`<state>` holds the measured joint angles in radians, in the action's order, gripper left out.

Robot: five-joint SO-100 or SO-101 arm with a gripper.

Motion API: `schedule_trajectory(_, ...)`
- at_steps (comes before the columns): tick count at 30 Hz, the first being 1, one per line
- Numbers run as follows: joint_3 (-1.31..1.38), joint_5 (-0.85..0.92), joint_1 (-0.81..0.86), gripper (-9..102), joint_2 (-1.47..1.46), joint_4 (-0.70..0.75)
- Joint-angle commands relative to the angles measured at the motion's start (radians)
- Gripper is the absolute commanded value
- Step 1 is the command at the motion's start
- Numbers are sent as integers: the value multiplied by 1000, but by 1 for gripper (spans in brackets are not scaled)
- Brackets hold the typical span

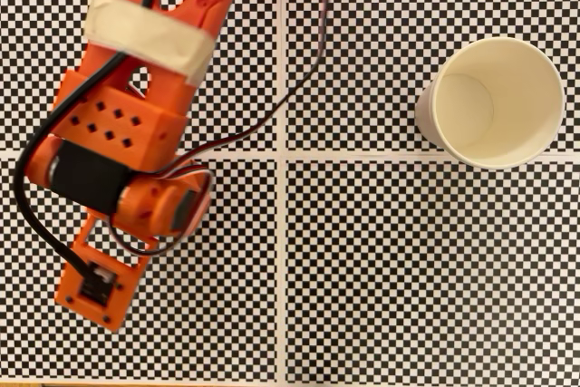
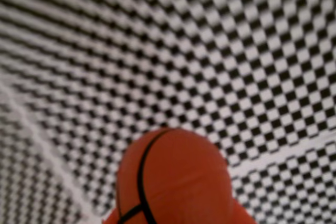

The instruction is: Grasp basketball and place into cup.

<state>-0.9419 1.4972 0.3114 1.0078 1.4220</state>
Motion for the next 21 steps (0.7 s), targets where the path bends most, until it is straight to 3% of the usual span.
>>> schedule_trajectory(1,35,-29,-35,0,130,23)
schedule_trajectory(21,26,-101,-207,0,373,72)
